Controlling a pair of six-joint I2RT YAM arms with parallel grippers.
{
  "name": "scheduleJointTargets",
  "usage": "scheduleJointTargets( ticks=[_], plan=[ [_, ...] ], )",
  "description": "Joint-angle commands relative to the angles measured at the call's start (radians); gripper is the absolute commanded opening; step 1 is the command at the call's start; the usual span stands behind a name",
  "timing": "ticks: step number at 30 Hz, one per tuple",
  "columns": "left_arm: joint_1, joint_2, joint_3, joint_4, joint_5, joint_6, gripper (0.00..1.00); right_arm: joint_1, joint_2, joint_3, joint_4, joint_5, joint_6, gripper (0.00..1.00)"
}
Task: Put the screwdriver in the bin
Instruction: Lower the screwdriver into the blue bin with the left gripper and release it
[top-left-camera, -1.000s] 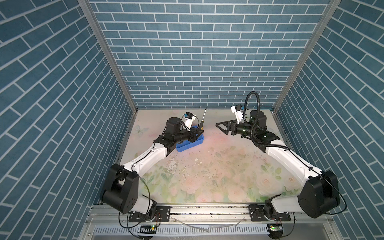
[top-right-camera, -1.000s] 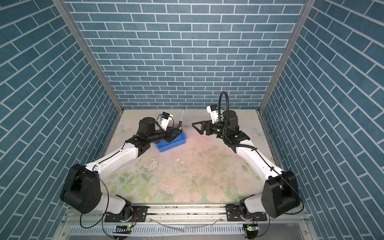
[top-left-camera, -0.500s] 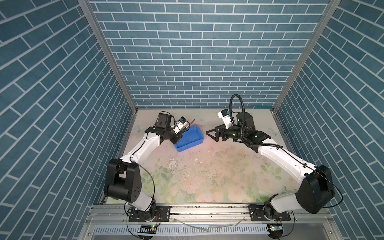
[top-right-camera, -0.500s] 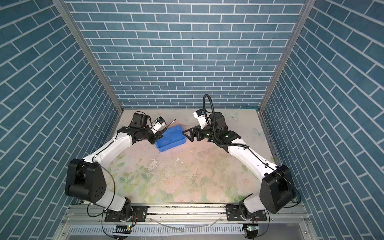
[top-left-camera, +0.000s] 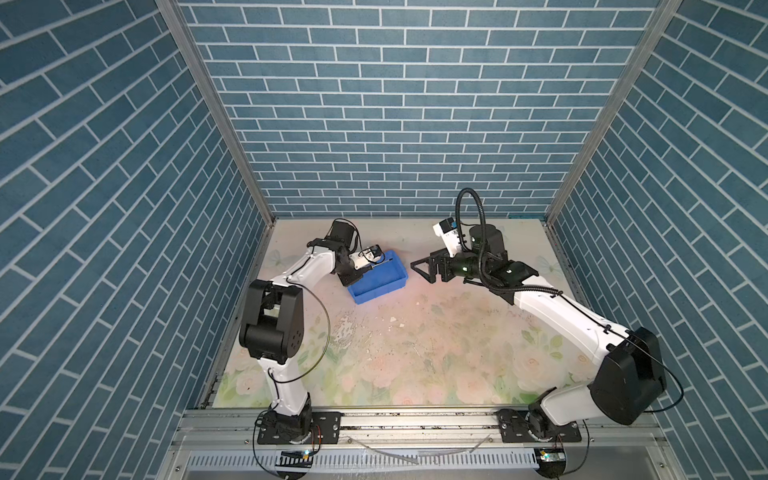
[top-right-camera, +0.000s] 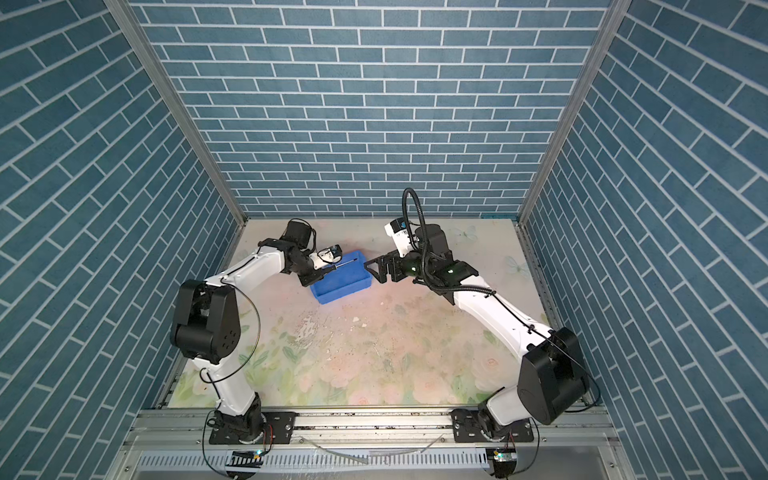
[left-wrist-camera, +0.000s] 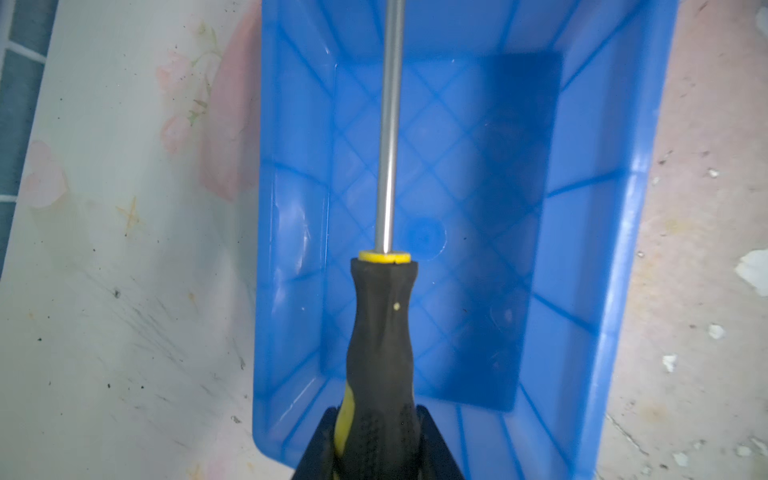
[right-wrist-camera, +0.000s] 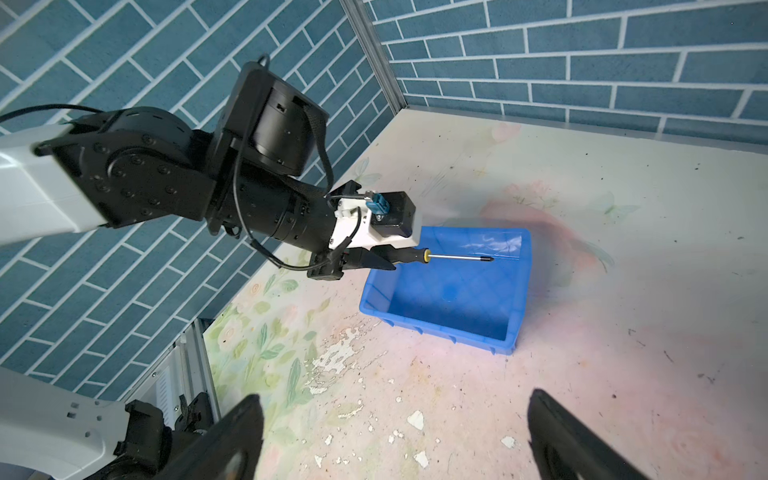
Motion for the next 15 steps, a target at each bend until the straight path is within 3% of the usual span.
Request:
scheduleJointTargets(
  ticks=[1,11,15],
  plan=[
    [-0.008,0.051,0.049,-0.059,-0.022,0.056,0.00,0.007,0.005,0.050,-0.036,0.004,-0.050,0.99],
    [-0.041,0.149,0.100,-0.048,-0.069,0.094,0.00,0.006,-0.042,0.045,-0.118,0.021,-0.081,0.99],
    [-0.052,0.167,0.111,-0.048,-0.090,0.097,0.08,0.005,-0.050,0.043,-0.123,0.028,-0.088,0.99]
  ],
)
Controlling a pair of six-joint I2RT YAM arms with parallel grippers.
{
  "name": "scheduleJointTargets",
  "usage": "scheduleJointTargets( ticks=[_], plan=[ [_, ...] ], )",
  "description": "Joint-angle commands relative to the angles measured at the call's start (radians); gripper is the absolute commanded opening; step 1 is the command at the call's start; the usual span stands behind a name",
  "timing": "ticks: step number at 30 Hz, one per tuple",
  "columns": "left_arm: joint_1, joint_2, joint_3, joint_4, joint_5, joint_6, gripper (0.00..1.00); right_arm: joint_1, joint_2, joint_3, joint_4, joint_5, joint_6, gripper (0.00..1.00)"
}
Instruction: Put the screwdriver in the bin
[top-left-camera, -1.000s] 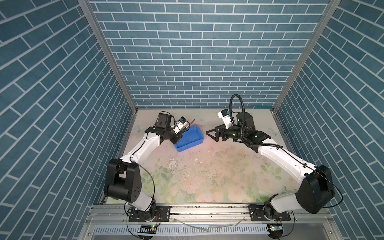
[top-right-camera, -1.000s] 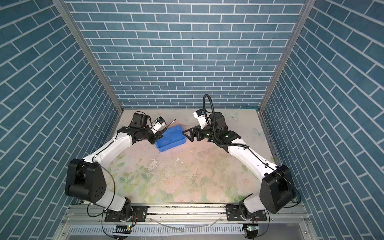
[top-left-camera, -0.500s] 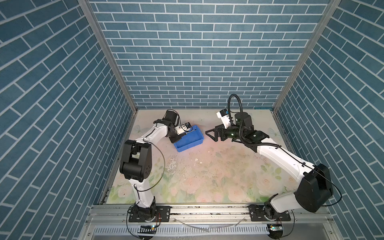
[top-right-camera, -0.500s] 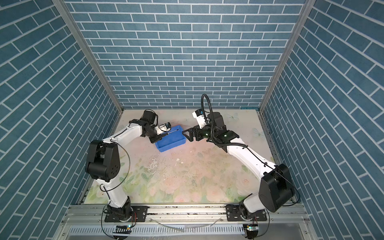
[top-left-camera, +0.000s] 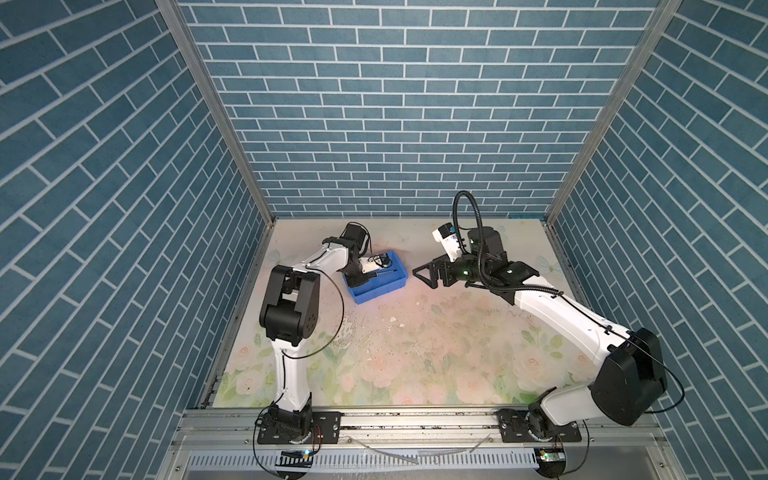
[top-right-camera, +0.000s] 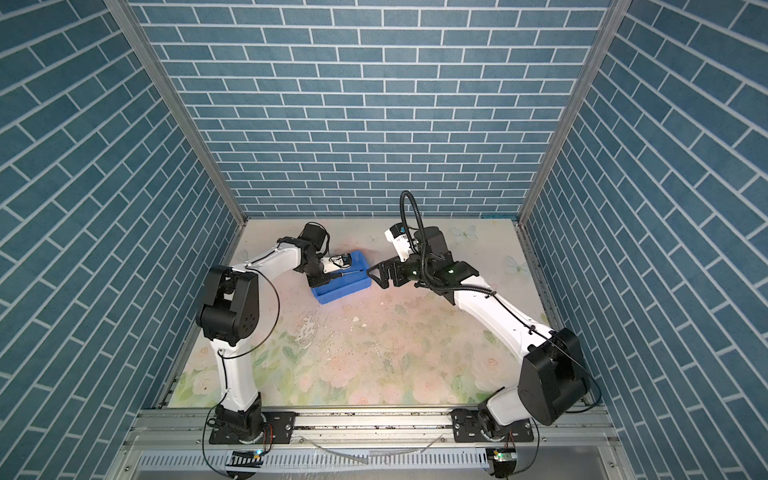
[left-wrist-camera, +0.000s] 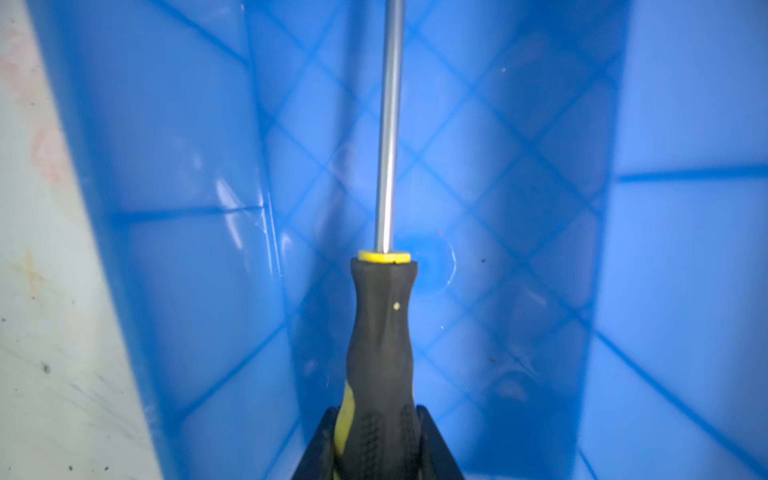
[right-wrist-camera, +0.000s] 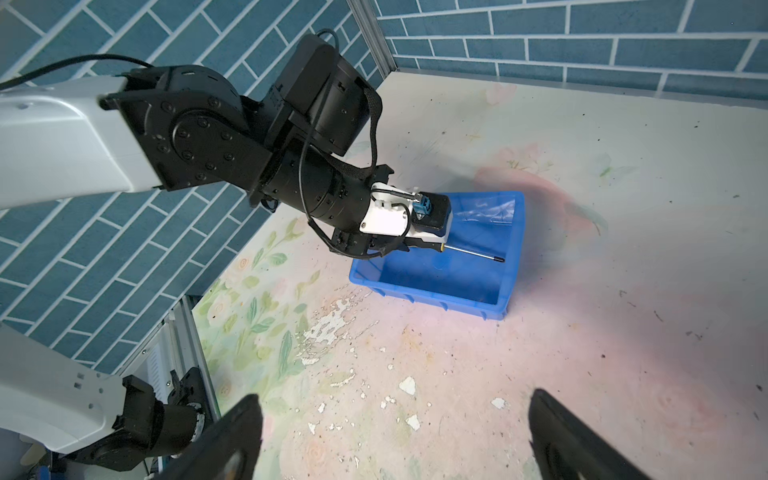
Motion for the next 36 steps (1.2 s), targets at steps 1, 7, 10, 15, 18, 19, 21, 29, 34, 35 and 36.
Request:
scheduleJointTargets(
  ticks=[1,7,10,15,18,19,21,29,34,35,36],
  plan=[
    [-0.011,0.012,0.025,-0.020,-0.025,0.013,0.12,0.005,-0.039,0.041,-0.020,0.014,-0.047,0.99],
    [-0.014,-0.028,-0.016,0.027,-0.018,0.006,0.37,0.005,-0.057,0.036,-0.038,0.029,-0.064,0.99],
    [-0.014,-0.066,-0.041,0.048,-0.015,-0.005,0.51,0.004,-0.073,0.036,-0.047,0.045,-0.077,0.99],
    [-0.016,-0.162,-0.086,0.090,-0.013,-0.037,0.61,0.002,-0.096,0.029,-0.049,0.071,-0.082,0.99],
    [-0.018,-0.244,-0.133,0.138,-0.011,-0.071,0.67,0.002,-0.104,0.036,-0.066,0.102,-0.096,0.99],
    [-0.019,-0.276,-0.153,0.153,-0.007,-0.082,0.69,0.002,-0.109,0.038,-0.070,0.122,-0.101,0.99],
    [-0.018,-0.337,-0.190,0.186,0.005,-0.115,0.74,0.001,-0.120,0.038,-0.066,0.168,-0.105,0.99],
    [-0.016,-0.601,-0.363,0.321,0.037,-0.341,0.98,-0.016,-0.150,0.035,-0.043,0.292,-0.122,0.99],
    [-0.005,-0.746,-0.469,0.416,0.046,-0.502,1.00,-0.054,-0.157,0.035,-0.017,0.316,-0.101,0.99],
    [-0.001,-0.765,-0.481,0.427,0.046,-0.531,1.00,-0.064,-0.156,0.034,-0.016,0.323,-0.087,0.99],
    [0.005,-0.789,-0.501,0.443,0.048,-0.563,1.00,-0.075,-0.157,0.031,-0.013,0.330,-0.076,0.99]
  ],
)
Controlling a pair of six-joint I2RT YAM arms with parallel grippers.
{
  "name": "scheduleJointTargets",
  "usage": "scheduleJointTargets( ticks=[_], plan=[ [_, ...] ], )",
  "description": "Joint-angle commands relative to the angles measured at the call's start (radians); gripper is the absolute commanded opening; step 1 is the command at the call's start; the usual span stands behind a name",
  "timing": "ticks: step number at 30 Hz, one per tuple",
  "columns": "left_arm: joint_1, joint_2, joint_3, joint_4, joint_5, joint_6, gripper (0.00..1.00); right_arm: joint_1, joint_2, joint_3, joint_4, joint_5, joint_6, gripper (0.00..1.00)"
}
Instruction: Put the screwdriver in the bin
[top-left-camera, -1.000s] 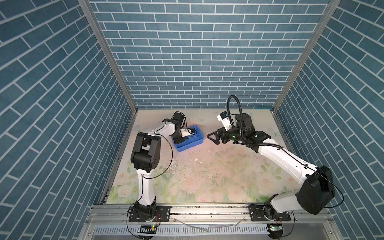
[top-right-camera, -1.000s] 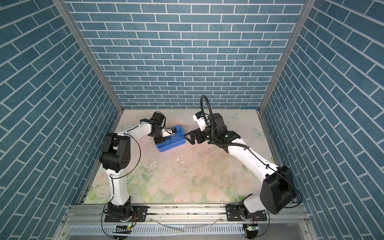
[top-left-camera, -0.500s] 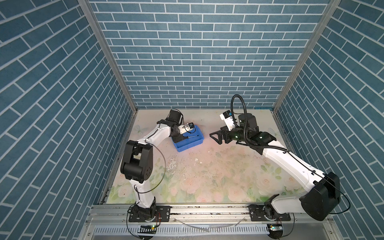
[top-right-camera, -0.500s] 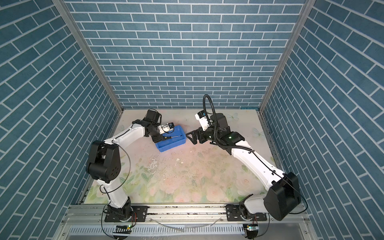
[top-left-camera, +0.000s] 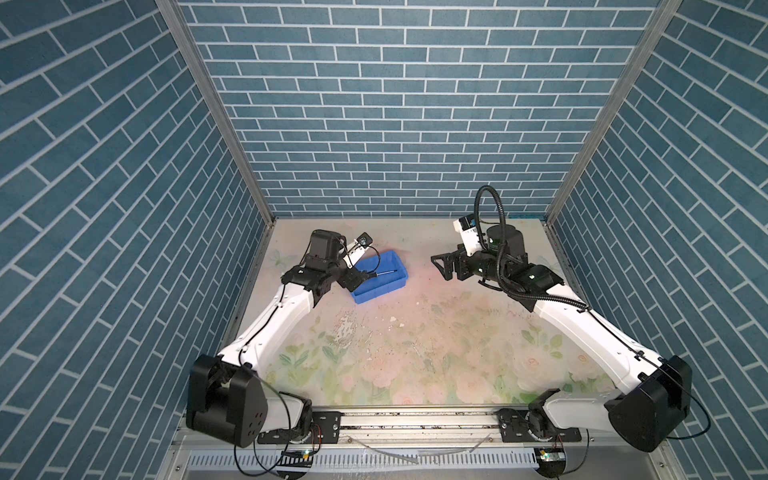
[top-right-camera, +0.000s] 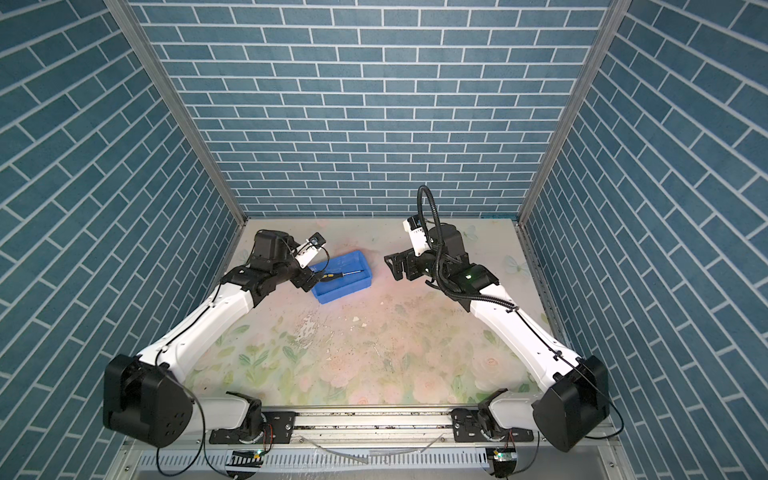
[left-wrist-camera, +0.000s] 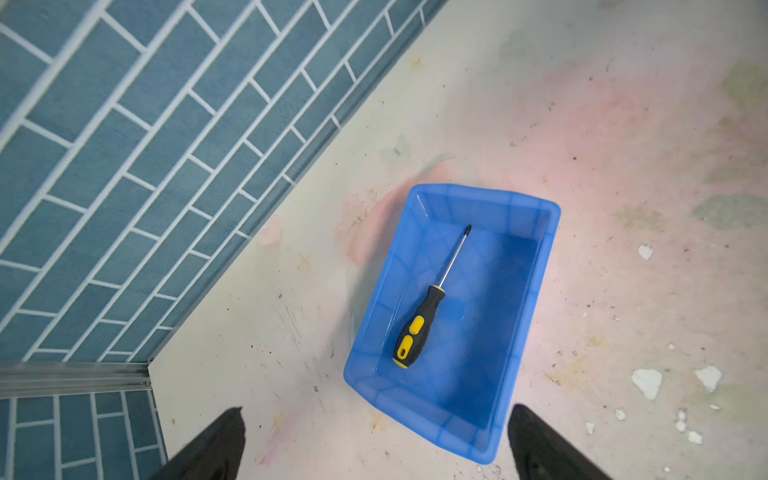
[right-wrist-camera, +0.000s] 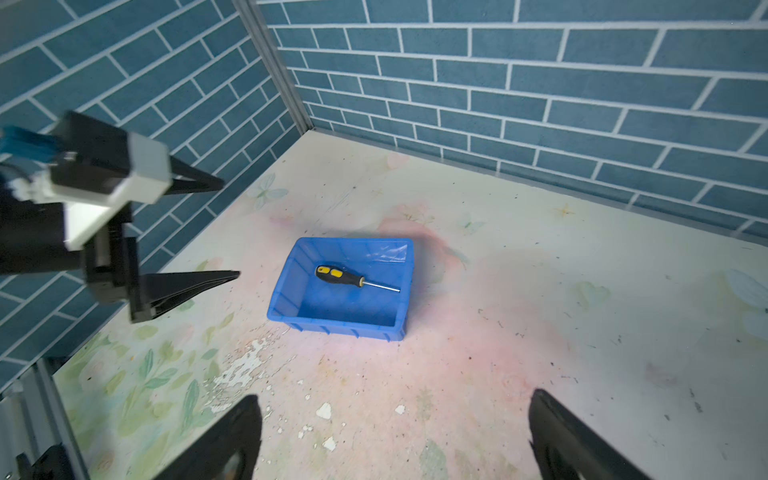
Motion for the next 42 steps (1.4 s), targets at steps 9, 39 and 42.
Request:
scheduleJointTargets(
  ticks=[9,39,42],
  plan=[
    [0.110,-0.173,-0.323,0.361,-0.033,-0.338,1.00,-0.176,-0.107,-0.187,0.212,0.219,0.027,0.99],
    [0.175,0.056,-0.632,0.915,-0.282,-0.389,1.00,-0.529,0.167,-0.844,1.159,0.396,-0.151,0.99],
    [0.175,0.045,-0.644,0.925,-0.293,-0.405,1.00,-0.555,0.210,-0.854,1.200,0.283,-0.166,0.99]
  ],
)
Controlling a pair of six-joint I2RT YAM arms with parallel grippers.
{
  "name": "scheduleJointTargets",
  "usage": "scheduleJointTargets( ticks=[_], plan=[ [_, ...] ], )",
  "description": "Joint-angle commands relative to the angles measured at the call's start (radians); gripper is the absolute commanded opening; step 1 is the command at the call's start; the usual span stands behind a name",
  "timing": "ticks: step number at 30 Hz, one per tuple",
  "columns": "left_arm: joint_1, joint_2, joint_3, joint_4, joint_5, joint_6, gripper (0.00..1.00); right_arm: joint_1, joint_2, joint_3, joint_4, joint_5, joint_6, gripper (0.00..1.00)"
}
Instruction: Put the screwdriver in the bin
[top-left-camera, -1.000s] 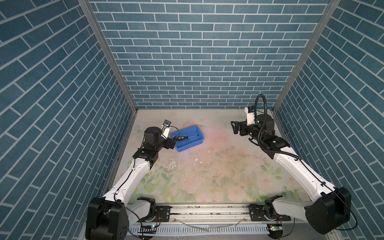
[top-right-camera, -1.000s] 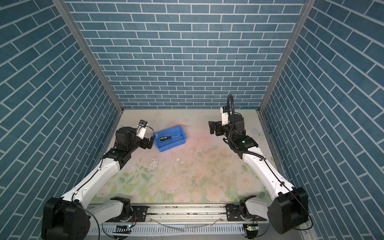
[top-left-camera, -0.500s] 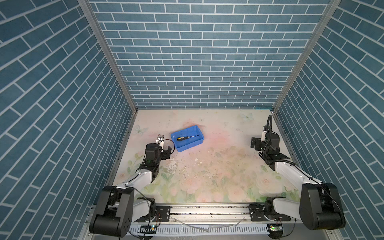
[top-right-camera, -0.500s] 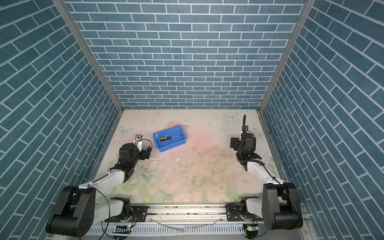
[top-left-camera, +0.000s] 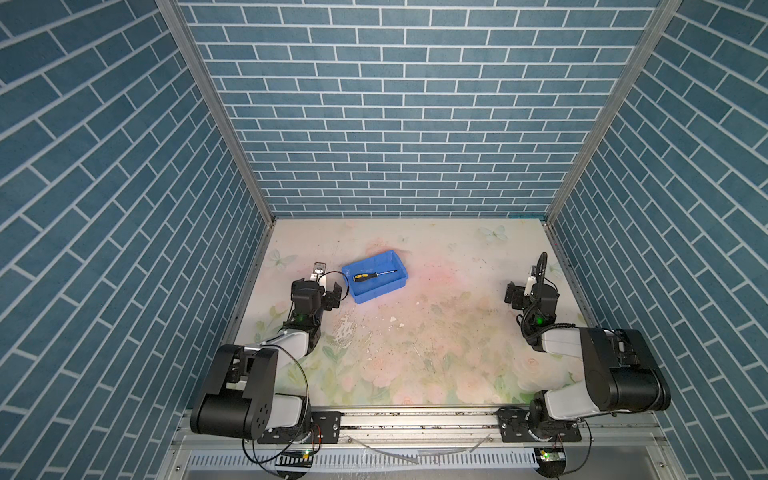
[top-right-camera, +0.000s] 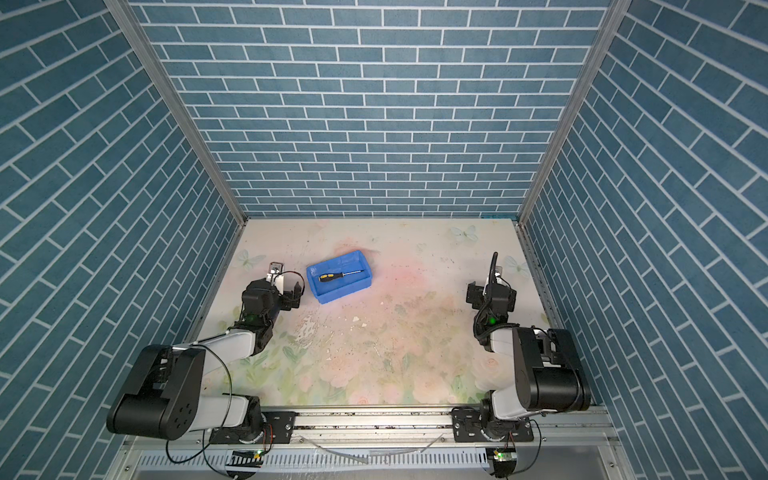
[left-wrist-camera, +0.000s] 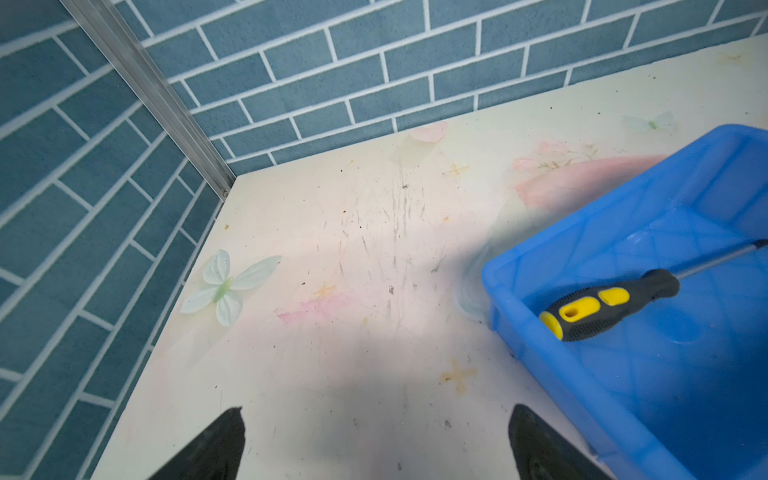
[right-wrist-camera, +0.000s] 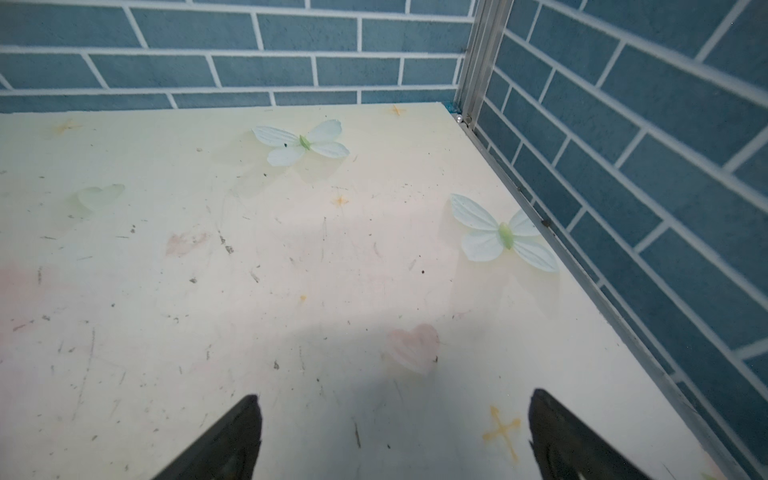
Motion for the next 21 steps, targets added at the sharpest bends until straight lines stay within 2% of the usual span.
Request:
scheduleJointTargets(
  ticks=[1,2,8,11,13,14,21],
  plan=[
    [0.007,-0.006,0.007,0.008,-0.025,-0.025,1.00,-0.024,0.063,-0.017,0.143,-0.135,-0.049,0.99],
    [0.006,0.004,0.007,0.028,-0.025,-0.014,1.00,-0.027,0.044,0.014,0.045,-0.136,-0.041,0.99],
    [0.020,0.132,-0.017,0.221,-0.005,-0.025,1.00,-0.044,0.054,0.015,0.063,-0.149,-0.029,0.99],
    [0.055,0.184,-0.035,0.295,0.018,-0.059,1.00,-0.043,0.054,0.023,0.047,-0.139,-0.027,0.99],
    [0.071,0.171,-0.004,0.209,0.039,-0.082,1.00,-0.044,0.056,0.026,0.043,-0.137,-0.024,0.99],
    [0.081,0.186,-0.016,0.261,0.053,-0.080,1.00,-0.044,0.056,0.026,0.042,-0.135,-0.024,0.99],
    [0.081,0.177,-0.015,0.242,0.052,-0.082,1.00,-0.044,0.058,0.035,0.032,-0.104,-0.006,0.99]
  ],
)
